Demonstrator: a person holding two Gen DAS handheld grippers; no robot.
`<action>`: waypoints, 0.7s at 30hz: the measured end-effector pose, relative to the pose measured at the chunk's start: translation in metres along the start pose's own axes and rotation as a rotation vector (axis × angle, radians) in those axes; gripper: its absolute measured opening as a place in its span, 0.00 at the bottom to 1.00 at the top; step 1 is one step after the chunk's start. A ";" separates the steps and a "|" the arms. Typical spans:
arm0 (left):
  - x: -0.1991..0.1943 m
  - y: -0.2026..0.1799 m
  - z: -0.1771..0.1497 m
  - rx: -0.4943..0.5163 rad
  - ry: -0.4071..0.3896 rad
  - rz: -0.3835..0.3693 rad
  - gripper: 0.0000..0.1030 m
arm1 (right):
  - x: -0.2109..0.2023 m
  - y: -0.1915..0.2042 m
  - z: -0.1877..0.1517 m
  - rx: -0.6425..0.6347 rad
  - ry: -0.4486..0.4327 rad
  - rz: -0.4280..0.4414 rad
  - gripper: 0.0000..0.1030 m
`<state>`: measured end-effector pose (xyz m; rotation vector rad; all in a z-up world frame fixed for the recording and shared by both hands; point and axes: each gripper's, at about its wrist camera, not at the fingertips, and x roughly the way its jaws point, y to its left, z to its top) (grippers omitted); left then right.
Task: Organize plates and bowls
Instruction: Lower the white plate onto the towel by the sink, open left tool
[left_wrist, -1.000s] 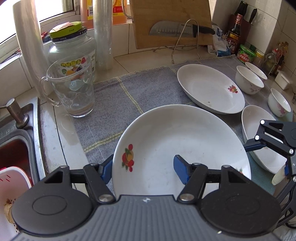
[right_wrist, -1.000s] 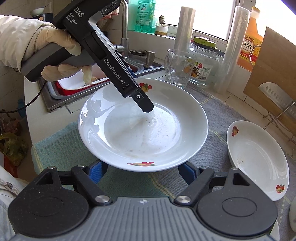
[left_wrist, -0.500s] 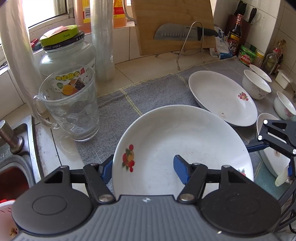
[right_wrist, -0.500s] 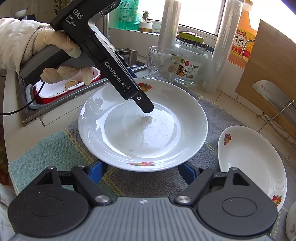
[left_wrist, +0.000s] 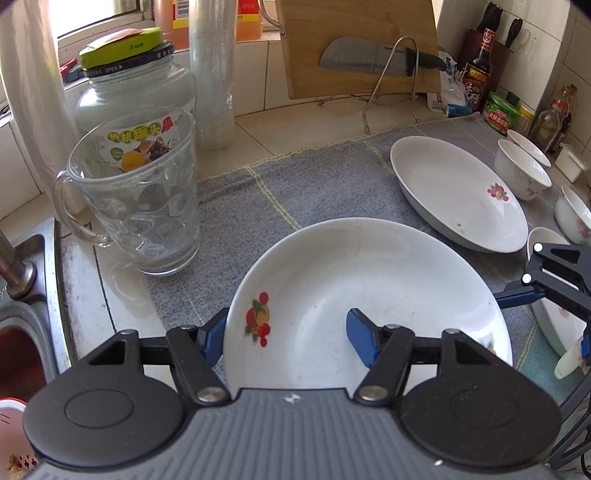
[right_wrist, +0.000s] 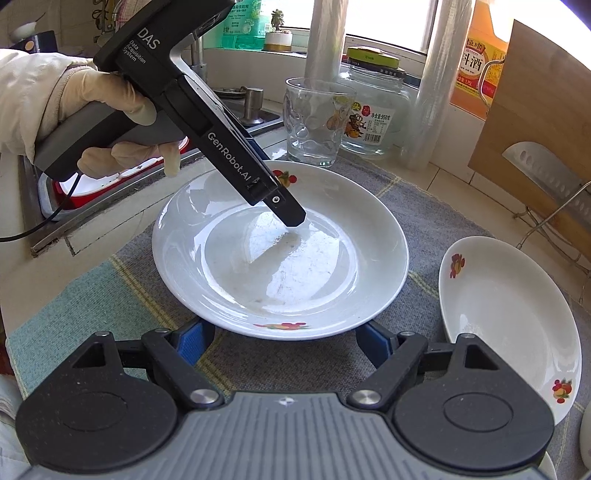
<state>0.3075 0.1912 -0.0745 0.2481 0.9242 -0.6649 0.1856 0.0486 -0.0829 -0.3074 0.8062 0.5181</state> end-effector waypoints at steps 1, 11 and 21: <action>0.000 0.000 0.000 0.003 -0.003 0.002 0.64 | 0.001 0.000 0.001 0.000 0.001 -0.002 0.84; -0.001 -0.003 -0.002 0.011 -0.004 0.017 0.64 | 0.002 0.005 0.000 0.003 0.017 -0.017 0.85; -0.003 -0.004 -0.006 0.003 -0.002 0.028 0.64 | 0.001 0.007 0.001 0.000 0.022 -0.012 0.85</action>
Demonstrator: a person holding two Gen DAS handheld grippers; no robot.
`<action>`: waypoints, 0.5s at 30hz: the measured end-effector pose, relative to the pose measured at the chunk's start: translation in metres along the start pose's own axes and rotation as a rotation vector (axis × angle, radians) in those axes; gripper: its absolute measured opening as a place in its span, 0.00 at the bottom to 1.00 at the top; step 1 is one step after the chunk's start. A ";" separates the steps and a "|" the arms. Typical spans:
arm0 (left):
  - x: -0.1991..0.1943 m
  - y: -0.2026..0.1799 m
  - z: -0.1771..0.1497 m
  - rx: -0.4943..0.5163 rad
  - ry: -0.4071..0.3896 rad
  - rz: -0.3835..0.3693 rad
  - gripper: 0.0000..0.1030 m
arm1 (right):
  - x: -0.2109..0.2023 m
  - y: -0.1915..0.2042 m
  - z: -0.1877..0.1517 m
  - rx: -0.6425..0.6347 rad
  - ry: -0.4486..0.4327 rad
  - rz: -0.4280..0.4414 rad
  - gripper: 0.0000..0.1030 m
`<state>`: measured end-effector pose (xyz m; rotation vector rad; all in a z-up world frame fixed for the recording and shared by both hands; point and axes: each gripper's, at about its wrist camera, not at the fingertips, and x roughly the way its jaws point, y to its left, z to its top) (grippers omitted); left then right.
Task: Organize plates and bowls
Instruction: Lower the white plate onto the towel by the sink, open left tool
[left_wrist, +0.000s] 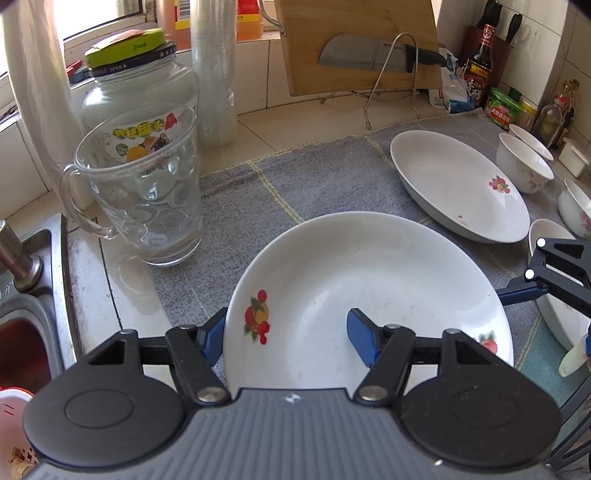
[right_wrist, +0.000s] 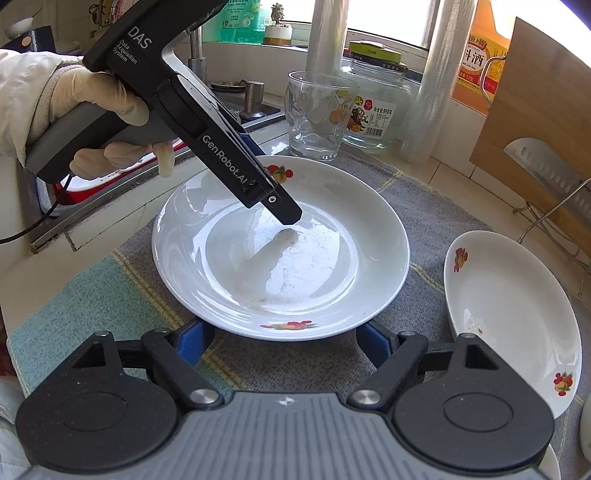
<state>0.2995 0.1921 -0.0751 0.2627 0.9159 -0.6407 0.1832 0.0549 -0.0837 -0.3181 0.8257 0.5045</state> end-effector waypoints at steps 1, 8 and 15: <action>-0.001 0.000 -0.001 -0.003 0.001 0.001 0.64 | 0.000 0.000 0.000 0.001 0.002 0.000 0.85; -0.003 -0.002 -0.003 0.002 0.009 0.003 0.66 | 0.000 0.001 0.000 -0.003 0.002 0.003 0.85; -0.004 -0.010 -0.004 0.025 -0.010 0.023 0.77 | -0.007 0.005 0.000 -0.020 -0.029 -0.026 1.00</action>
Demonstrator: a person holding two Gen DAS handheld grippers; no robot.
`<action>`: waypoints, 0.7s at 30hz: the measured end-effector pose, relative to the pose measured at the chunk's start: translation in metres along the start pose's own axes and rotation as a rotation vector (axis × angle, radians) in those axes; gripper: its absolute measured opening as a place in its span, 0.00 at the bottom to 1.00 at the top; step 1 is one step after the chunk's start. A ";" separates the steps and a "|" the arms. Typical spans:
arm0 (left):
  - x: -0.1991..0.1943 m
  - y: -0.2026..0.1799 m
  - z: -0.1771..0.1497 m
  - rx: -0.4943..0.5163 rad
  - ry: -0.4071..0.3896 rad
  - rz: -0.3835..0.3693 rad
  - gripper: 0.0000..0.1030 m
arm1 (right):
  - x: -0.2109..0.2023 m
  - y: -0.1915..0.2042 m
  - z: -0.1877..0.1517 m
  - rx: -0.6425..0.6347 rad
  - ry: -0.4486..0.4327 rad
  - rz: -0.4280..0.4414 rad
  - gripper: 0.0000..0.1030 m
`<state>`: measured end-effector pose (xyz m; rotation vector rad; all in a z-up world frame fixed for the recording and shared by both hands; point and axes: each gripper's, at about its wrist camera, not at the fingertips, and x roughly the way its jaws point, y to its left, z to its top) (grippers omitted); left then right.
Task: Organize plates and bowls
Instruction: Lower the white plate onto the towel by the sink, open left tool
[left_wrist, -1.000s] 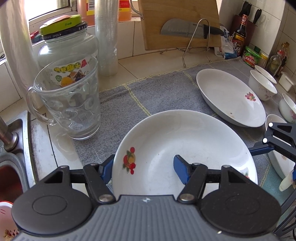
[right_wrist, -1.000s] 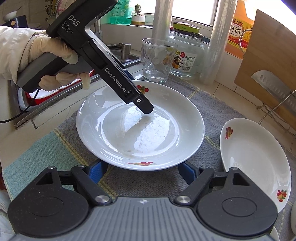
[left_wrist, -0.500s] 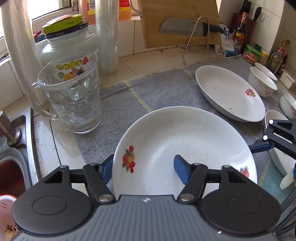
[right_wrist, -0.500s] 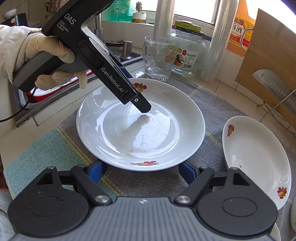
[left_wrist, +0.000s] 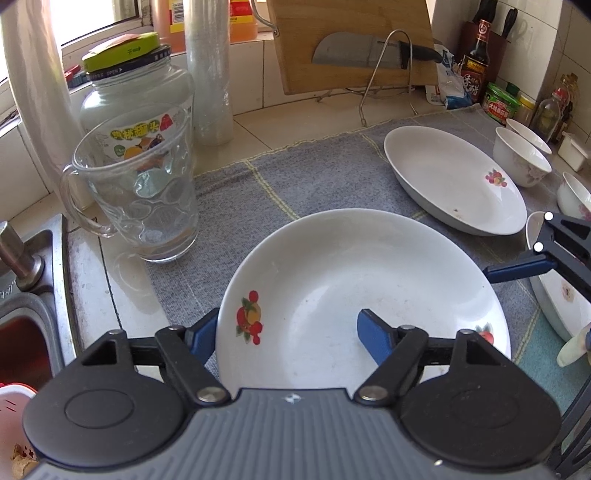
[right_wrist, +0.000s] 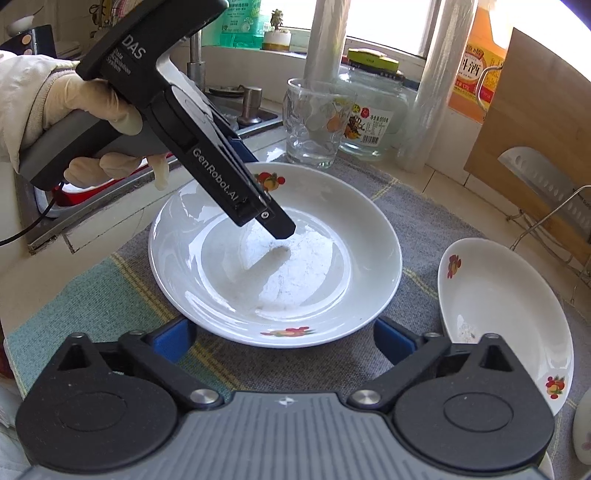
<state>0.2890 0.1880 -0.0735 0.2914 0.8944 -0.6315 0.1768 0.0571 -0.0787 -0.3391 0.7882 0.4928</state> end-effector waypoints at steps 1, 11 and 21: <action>-0.004 -0.002 -0.001 0.008 -0.012 0.014 0.79 | -0.003 0.001 0.000 -0.010 0.000 -0.002 1.00; -0.063 -0.046 -0.003 0.039 -0.137 0.118 0.90 | -0.059 -0.008 -0.014 0.030 -0.063 -0.035 1.00; -0.082 -0.126 -0.018 -0.091 -0.157 0.059 0.91 | -0.119 -0.032 -0.071 0.091 -0.066 -0.074 1.00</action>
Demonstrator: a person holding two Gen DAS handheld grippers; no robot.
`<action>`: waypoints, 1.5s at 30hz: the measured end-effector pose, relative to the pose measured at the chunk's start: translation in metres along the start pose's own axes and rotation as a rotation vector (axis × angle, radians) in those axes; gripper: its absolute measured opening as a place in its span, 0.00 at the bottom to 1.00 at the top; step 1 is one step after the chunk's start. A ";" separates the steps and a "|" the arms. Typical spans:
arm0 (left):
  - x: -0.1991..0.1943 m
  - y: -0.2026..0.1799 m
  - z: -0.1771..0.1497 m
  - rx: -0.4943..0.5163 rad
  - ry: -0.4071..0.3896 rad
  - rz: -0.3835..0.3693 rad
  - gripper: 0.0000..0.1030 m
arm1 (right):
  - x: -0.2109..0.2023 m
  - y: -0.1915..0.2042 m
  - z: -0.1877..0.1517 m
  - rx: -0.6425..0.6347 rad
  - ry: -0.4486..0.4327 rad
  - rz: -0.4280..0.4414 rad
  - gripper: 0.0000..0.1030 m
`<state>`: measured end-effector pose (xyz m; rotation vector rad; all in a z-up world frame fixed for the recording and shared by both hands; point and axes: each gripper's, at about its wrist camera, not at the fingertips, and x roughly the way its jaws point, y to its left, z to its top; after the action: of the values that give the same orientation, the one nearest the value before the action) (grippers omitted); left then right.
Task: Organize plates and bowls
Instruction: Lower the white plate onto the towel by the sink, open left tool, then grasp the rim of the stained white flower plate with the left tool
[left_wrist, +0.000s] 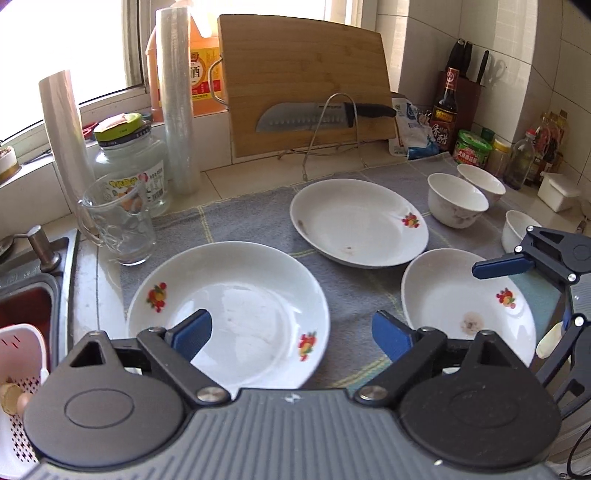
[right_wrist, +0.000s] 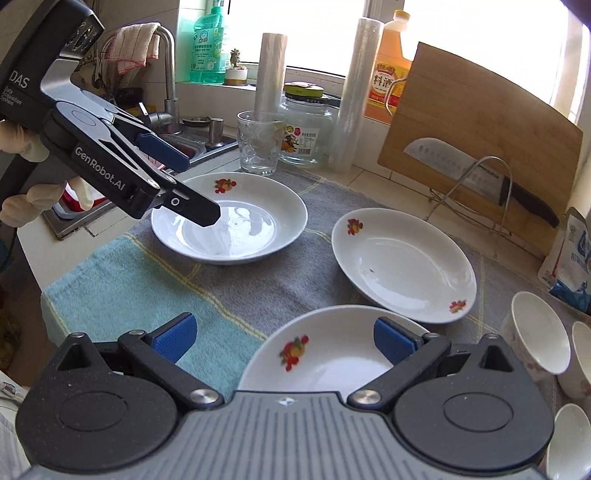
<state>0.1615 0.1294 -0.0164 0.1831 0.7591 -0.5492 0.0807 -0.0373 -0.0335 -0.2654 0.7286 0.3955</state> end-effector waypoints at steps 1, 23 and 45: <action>-0.001 -0.008 -0.001 -0.011 -0.005 0.000 0.91 | -0.005 -0.004 -0.006 0.007 0.004 0.000 1.00; 0.001 -0.123 -0.013 -0.087 0.002 0.054 0.91 | -0.035 -0.074 -0.116 -0.005 0.101 0.077 1.00; 0.063 -0.119 0.006 -0.058 0.133 0.000 0.91 | -0.011 -0.099 -0.118 -0.050 0.025 0.191 1.00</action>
<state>0.1390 0.0010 -0.0520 0.1665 0.9032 -0.5183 0.0461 -0.1722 -0.1010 -0.2489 0.7719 0.5935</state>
